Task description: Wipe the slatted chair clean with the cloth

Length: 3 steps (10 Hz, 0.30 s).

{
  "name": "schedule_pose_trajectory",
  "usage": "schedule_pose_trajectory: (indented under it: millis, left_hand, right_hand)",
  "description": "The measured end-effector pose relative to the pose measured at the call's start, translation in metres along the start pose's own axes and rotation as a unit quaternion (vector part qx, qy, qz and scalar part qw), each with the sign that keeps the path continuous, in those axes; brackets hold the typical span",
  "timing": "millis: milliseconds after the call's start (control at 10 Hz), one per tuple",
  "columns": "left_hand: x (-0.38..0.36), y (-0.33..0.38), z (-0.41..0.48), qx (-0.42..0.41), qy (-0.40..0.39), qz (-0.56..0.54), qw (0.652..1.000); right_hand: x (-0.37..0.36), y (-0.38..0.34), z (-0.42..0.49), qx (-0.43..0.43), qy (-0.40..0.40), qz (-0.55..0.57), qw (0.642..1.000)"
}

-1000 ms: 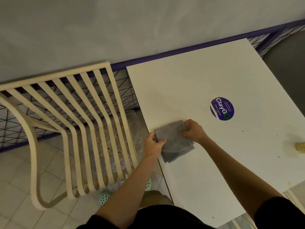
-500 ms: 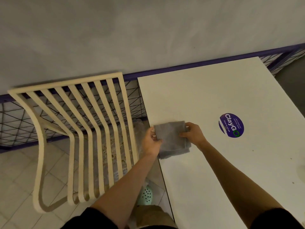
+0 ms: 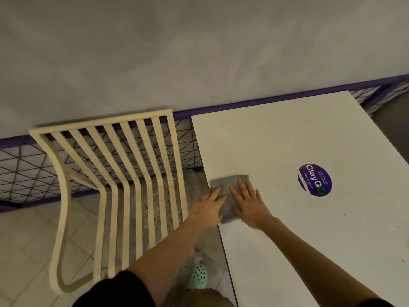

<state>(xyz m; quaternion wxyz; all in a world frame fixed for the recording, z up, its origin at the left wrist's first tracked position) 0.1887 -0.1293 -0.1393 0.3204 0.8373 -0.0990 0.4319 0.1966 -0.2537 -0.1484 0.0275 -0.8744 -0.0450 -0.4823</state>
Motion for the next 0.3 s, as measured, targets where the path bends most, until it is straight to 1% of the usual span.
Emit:
schedule_pose_trajectory:
  millis: [100,200,300]
  left_hand:
    - [0.022,0.001,-0.015,-0.017,0.051,-0.072,0.996]
    - [0.04,-0.018,-0.044,-0.005,0.13,-0.182,0.975]
    - [0.052,-0.049,-0.075,0.035,0.184,-0.245,0.951]
  right_hand:
    - [0.018,-0.001,-0.003,-0.021,0.011,0.033,0.999]
    - [0.05,-0.013,-0.01,-0.02,0.085,0.106,0.991]
    - [0.07,-0.04,-0.022,0.009,0.053,0.199,0.979]
Point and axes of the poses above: each hand's wrist, its own z-axis towards the middle knuckle, its own x-axis out of the back of the hand, y = z × x, the point moved 9 cm from there along z, towards the middle knuckle, and after that the axes turned 12 degrees about -x, right-handed, at the moved point
